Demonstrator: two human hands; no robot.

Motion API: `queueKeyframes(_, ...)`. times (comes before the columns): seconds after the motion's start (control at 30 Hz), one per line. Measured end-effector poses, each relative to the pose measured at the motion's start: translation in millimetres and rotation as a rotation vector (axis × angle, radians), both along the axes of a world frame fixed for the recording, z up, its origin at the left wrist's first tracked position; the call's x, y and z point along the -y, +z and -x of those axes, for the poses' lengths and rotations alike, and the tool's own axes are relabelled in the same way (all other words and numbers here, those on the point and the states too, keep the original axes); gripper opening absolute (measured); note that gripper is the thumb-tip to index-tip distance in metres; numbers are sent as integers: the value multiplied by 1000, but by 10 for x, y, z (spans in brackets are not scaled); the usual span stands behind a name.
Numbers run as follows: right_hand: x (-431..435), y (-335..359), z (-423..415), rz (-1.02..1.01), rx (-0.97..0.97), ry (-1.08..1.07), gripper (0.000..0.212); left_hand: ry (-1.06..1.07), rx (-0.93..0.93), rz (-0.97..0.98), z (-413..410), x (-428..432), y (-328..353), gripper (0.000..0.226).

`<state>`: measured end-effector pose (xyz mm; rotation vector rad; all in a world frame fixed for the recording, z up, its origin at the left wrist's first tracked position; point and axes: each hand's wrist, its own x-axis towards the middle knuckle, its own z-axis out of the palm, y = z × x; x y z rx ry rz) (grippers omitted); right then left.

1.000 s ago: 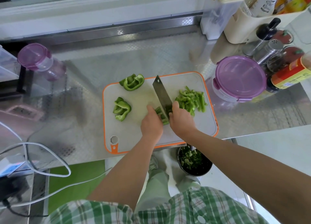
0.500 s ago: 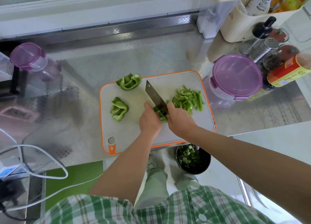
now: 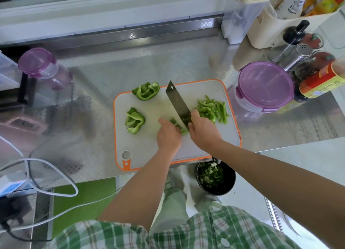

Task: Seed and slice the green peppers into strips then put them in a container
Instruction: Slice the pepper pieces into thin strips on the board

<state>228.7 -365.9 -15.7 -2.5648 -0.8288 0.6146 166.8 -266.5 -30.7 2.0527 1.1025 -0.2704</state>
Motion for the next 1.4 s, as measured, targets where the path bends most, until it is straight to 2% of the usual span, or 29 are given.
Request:
queueKeyframes(0.13,24,74,-2,69,2,105,13,-11,7,-14,-42,-14,-43,32)
queueKeyframes(0.27,-5,21,47,148,26,125,22,-35,1,-19,-56,-20,-33,29)
queueKeyframes(0.33,-9,15,66,169,36,129,19,-43,1,-18,-51,-24,-23,27)
queueKeyframes(0.5,-124,2,118,242,79,147,28,-5,26,27,-52,-43,-27,12)
queueKeyframes(0.63,-140,-75,85,201,87,105,20,-48,91,-51,35,-74,-66,10)
queueKeyframes(0.73,-78,-72,63,123,48,13,17,-37,147,-113,85,-63,-76,16)
queueKeyframes(0.87,-26,33,60,38,19,0,12,-18,103,-96,46,-34,-17,19)
queueKeyframes(1.13,-88,101,170,155,41,88,14,-58,90,-71,11,-47,-37,6)
queueKeyframes(1.4,-79,62,89,143,71,61,28,-34,90,-71,-6,-67,-59,6)
